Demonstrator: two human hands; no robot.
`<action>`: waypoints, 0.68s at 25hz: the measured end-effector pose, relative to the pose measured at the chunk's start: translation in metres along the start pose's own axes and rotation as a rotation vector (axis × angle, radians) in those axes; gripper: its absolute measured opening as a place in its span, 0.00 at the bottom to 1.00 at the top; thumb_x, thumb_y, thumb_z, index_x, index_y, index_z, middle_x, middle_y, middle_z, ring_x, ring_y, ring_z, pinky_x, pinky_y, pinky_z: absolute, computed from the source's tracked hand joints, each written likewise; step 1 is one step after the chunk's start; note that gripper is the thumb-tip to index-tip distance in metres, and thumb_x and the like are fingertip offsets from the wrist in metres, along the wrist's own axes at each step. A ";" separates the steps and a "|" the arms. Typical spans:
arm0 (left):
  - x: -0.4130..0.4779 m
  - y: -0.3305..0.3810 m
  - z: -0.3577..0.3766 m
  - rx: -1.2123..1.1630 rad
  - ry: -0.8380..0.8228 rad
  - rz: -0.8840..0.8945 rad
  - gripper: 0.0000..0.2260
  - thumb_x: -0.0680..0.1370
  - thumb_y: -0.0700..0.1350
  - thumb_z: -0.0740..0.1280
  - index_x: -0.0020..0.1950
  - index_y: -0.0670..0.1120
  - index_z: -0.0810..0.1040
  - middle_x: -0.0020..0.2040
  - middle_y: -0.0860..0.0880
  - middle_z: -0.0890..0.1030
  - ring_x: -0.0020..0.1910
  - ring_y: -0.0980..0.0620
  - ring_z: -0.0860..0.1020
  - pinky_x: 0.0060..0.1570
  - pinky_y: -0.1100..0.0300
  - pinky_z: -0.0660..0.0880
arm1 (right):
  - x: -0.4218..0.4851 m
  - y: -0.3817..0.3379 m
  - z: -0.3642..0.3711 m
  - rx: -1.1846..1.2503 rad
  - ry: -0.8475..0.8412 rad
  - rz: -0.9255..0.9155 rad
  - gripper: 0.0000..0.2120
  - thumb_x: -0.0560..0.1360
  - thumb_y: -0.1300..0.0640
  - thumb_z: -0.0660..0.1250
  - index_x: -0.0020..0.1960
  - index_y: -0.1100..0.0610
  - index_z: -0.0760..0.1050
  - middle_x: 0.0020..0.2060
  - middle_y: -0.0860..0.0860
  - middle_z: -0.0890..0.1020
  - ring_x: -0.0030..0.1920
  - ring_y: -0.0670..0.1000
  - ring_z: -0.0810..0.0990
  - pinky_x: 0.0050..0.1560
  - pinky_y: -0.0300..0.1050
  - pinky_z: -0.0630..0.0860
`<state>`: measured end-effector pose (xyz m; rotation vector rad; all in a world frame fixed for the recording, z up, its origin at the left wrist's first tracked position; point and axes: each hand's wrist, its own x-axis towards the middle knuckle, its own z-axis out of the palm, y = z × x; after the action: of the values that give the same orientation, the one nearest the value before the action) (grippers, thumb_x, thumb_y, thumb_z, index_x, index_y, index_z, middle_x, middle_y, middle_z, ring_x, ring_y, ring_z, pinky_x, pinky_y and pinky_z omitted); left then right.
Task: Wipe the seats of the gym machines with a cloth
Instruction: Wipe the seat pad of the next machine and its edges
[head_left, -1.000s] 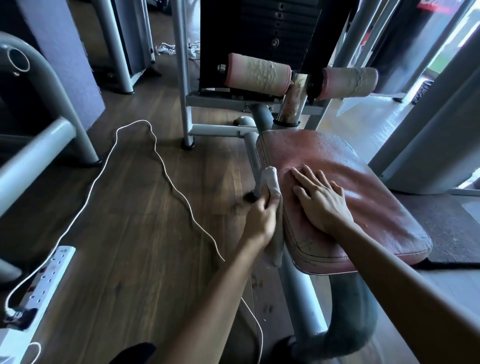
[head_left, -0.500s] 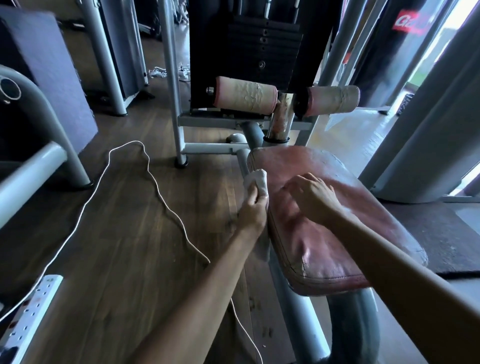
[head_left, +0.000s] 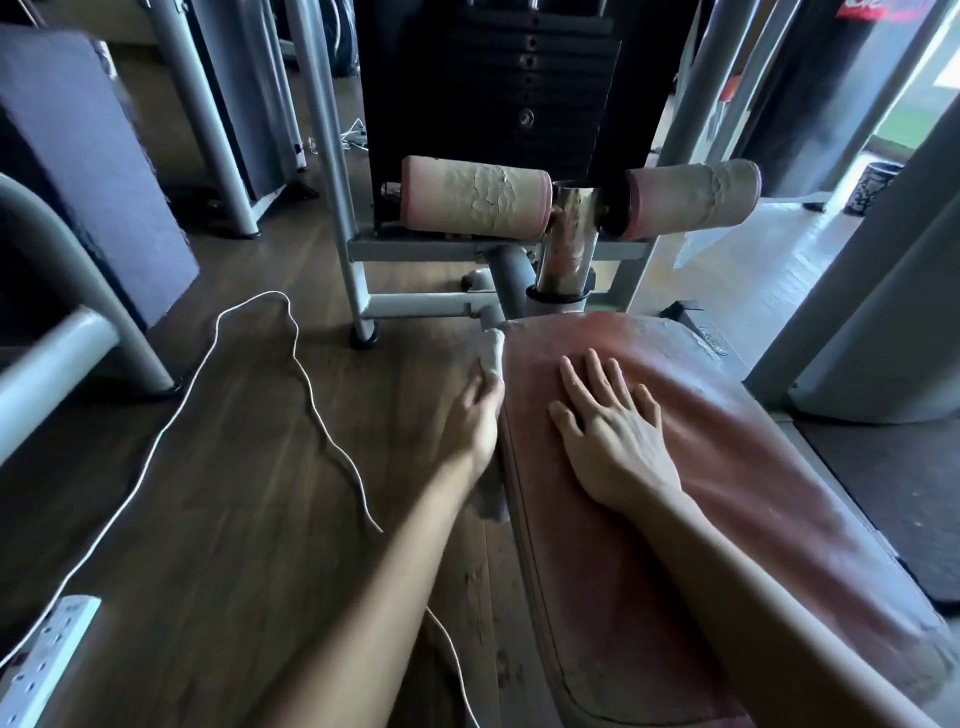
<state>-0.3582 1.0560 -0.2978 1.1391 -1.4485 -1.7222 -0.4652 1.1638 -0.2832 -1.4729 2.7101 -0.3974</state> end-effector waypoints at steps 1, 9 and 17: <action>-0.016 -0.006 -0.004 -0.003 -0.009 0.003 0.18 0.84 0.50 0.61 0.72 0.46 0.73 0.66 0.52 0.76 0.64 0.57 0.73 0.49 0.73 0.66 | 0.000 0.000 0.001 -0.007 0.007 0.000 0.28 0.84 0.41 0.46 0.82 0.41 0.45 0.82 0.46 0.44 0.81 0.47 0.39 0.80 0.54 0.42; 0.035 0.006 -0.002 0.129 -0.048 0.034 0.25 0.80 0.60 0.62 0.72 0.47 0.74 0.65 0.50 0.79 0.66 0.48 0.76 0.68 0.60 0.70 | -0.001 0.001 0.001 -0.015 0.013 0.004 0.28 0.83 0.40 0.46 0.82 0.41 0.46 0.82 0.46 0.46 0.81 0.48 0.41 0.79 0.55 0.43; -0.011 -0.021 -0.012 0.206 -0.056 0.105 0.25 0.78 0.63 0.62 0.69 0.50 0.78 0.67 0.49 0.79 0.66 0.50 0.76 0.71 0.55 0.67 | 0.000 0.000 0.000 -0.006 0.022 0.007 0.28 0.83 0.40 0.47 0.82 0.42 0.47 0.82 0.47 0.47 0.81 0.48 0.42 0.79 0.55 0.43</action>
<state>-0.3407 1.0648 -0.3157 1.1056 -1.7205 -1.5724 -0.4655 1.1635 -0.2832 -1.4691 2.7355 -0.4080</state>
